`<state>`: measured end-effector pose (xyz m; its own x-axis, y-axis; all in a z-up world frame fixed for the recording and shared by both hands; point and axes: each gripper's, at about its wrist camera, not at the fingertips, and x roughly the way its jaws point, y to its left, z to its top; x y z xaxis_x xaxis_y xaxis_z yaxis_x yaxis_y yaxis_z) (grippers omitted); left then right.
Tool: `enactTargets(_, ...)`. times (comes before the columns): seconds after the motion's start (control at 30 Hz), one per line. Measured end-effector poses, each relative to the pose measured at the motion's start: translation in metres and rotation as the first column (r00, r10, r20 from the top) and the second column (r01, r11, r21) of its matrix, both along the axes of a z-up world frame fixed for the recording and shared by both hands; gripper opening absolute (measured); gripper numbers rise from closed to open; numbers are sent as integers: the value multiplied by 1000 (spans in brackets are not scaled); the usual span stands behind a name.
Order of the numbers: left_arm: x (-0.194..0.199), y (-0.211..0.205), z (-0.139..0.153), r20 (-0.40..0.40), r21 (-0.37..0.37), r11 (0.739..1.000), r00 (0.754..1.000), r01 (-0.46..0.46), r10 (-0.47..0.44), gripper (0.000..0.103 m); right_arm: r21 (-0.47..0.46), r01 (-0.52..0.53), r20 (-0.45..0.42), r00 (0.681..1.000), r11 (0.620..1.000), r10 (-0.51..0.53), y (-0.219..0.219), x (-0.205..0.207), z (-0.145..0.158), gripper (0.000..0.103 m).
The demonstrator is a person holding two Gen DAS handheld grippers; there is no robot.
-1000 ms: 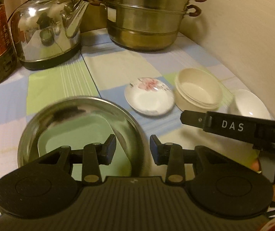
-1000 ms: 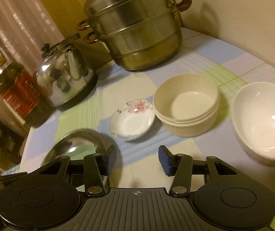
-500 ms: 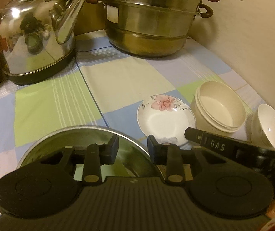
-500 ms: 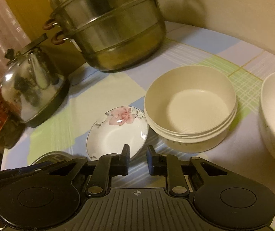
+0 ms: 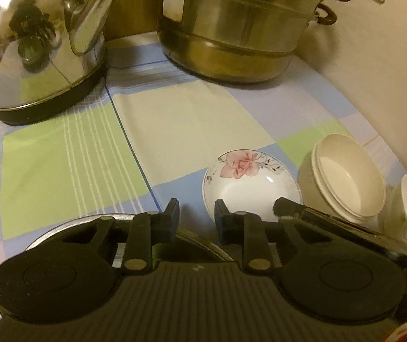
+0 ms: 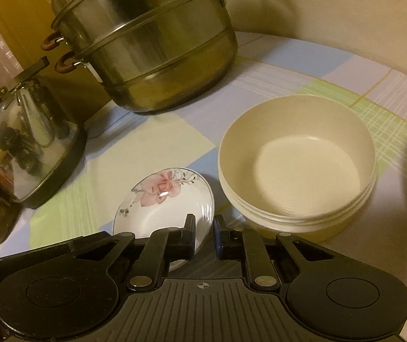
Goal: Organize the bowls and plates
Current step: 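Close both grippers on the rim of the white floral dish, then carry the floral dish and lower it onto the green plate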
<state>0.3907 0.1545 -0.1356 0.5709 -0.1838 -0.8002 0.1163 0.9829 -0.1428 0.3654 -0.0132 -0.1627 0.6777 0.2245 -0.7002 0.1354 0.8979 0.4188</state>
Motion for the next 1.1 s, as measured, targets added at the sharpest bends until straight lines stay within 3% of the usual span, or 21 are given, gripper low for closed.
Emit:
enactTargets(0.3, 10, -6, -11, -30, -24, 999, 999, 24, -25, 9, -16, -3, 14, 1000, 1000, 3, 2, 3, -1, 11)
enactTargets(0.67, 3, -6, -9, -3, -19, 1000, 1000, 18, -18, 9, -9, -10, 30, 1000, 1000, 10, 0, -1, 2, 8)
enactTargets(1.1, -28, -1, 23, 63, -55, 998, 998, -11, 15, 9, 6, -57, 108, 993, 998, 56, -3, -22, 33, 8)
